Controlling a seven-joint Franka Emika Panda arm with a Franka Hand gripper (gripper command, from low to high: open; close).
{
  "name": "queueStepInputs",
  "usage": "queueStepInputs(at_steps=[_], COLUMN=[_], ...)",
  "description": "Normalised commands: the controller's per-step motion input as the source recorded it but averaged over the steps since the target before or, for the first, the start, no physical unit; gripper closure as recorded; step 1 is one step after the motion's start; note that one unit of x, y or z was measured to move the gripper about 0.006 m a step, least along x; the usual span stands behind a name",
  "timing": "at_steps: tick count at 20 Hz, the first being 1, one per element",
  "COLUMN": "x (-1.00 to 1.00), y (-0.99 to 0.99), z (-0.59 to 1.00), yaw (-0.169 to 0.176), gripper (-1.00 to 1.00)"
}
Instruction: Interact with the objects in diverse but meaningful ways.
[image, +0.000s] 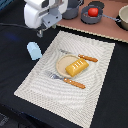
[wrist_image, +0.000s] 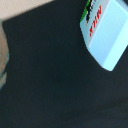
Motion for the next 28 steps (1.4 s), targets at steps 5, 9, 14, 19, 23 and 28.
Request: queueStepInputs(at_steps=[5,9,14,19,23,28], x=[-0.27,-0.08,-0.25,-0.35,-0.4,-0.4], y=[-0.12,-0.53,-0.59,-0.57,-0.25,-0.23], z=[0.0,-0.05,-0.23,-0.34,-0.23,-0.27], yaw=[0.239,0.157,0.085,0.047,0.002,-0.019], gripper=[-1.0,-1.0,-1.0,-1.0,-1.0,-1.0])
